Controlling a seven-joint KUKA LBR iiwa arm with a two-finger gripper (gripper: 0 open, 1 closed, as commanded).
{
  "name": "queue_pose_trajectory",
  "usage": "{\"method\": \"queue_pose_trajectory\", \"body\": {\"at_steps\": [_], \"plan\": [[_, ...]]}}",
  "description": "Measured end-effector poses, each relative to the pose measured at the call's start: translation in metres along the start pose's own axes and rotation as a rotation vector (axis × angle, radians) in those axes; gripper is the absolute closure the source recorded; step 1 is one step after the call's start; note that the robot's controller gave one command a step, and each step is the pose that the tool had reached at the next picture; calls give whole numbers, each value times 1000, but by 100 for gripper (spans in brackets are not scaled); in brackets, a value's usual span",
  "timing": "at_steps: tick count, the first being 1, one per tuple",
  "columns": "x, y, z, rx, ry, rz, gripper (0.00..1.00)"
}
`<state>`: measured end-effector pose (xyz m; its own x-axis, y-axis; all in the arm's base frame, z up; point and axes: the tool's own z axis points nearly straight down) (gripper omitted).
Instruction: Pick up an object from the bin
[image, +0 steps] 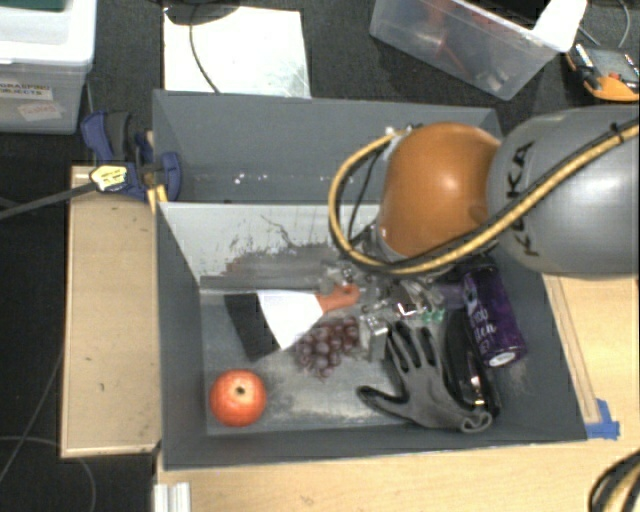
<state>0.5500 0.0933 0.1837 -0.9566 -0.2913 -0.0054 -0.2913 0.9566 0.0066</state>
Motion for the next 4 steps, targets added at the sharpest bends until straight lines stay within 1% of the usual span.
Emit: {"method": "queue_pose_trajectory", "body": {"at_steps": [1, 2, 3, 4], "plan": [[2, -4, 63, 2, -3, 23, 0], [-2, 1, 75, 1, -7, -34, 0], [-5, 2, 106, 0, 3, 41, 0], [-5, 2, 105, 1, 1, 37, 0]]}}
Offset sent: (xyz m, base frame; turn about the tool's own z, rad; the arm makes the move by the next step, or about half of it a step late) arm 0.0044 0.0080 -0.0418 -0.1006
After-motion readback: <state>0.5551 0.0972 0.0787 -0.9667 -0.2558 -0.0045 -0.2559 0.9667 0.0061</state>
